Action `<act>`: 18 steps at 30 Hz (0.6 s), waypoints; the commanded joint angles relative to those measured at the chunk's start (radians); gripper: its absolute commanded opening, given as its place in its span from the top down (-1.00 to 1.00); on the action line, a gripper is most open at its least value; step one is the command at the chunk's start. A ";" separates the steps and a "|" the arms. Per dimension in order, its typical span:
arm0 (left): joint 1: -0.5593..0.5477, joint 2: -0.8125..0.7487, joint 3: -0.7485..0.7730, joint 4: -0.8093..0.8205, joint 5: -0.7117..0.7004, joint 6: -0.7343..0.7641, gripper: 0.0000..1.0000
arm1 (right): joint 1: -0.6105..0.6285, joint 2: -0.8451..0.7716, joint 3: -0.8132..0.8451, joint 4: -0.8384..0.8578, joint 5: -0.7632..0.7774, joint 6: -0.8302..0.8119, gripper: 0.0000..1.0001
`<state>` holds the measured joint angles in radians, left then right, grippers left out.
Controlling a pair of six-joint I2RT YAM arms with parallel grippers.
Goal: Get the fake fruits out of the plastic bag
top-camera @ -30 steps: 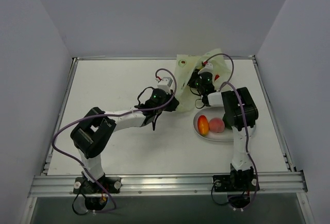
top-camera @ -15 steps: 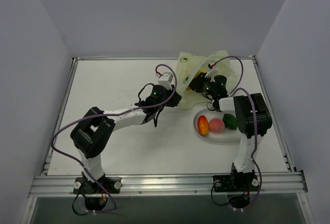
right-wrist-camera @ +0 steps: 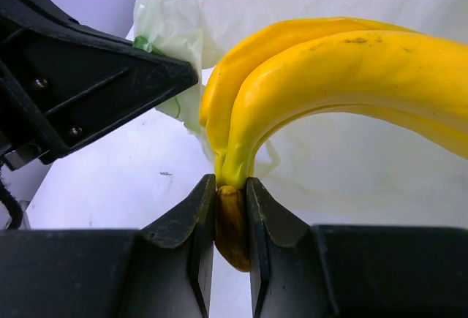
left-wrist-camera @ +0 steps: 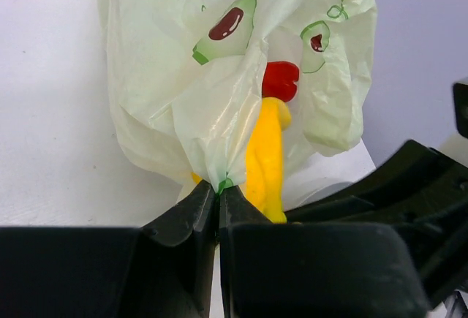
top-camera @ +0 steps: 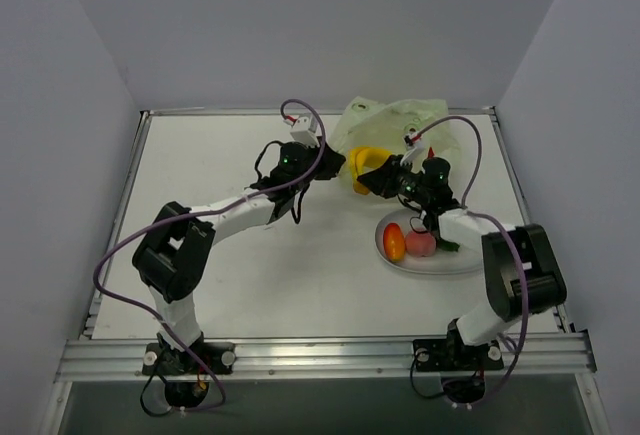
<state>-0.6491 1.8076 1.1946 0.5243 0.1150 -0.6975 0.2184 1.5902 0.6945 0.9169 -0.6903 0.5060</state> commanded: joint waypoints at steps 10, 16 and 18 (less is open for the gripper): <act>0.005 -0.010 -0.032 0.126 0.046 -0.050 0.95 | 0.125 -0.501 -0.052 -0.526 0.434 -0.167 1.00; 0.003 0.021 -0.036 0.187 0.083 -0.076 0.95 | 0.128 -0.760 -0.093 -0.708 0.488 -0.133 1.00; -0.001 0.032 -0.038 0.210 0.097 -0.080 0.95 | 0.124 -0.835 -0.115 -0.763 0.558 -0.085 1.00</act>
<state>-0.6468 1.8362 1.1458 0.6357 0.1761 -0.7544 0.3466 0.8326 0.5999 0.2554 -0.2390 0.3756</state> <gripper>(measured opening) 0.028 0.149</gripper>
